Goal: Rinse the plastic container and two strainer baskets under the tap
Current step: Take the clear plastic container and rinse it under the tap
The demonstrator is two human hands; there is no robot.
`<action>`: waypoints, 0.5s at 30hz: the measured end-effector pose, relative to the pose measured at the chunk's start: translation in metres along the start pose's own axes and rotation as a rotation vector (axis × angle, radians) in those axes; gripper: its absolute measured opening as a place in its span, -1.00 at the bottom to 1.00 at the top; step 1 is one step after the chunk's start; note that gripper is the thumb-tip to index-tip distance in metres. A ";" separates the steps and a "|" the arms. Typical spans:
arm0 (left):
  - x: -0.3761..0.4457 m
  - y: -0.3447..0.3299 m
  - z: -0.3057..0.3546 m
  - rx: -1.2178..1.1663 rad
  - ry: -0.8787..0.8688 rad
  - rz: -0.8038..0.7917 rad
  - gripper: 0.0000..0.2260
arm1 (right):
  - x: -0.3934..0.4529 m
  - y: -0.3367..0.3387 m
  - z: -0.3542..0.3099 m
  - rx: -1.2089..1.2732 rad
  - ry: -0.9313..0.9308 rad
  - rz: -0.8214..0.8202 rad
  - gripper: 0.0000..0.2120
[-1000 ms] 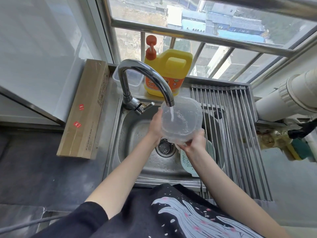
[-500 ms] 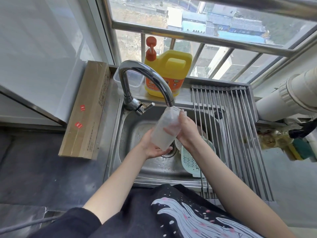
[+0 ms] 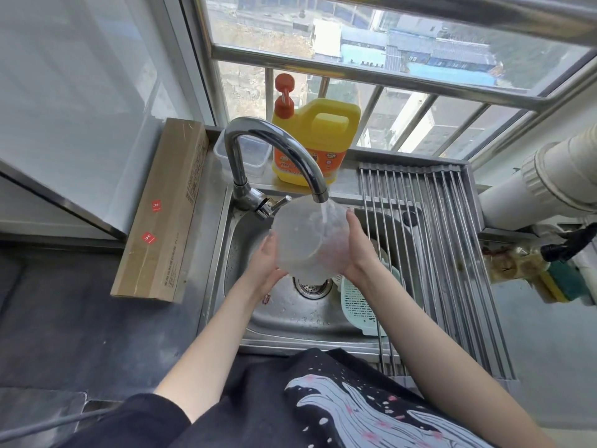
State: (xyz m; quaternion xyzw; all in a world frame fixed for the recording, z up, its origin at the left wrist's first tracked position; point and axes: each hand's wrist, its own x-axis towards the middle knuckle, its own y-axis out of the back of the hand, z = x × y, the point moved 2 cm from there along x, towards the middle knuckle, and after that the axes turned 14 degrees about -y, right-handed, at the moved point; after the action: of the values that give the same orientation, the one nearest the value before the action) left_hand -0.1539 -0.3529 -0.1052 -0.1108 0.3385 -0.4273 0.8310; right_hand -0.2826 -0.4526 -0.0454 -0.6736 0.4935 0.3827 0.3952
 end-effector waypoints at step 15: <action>-0.009 0.012 0.004 -0.057 0.152 -0.049 -0.41 | 0.013 0.005 0.009 0.176 0.080 -0.056 -0.49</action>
State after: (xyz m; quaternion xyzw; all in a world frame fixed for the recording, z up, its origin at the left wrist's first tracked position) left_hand -0.1469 -0.3393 -0.1036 -0.1100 0.4096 -0.4450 0.7887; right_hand -0.2854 -0.4496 -0.0613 -0.6646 0.5217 0.2992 0.4434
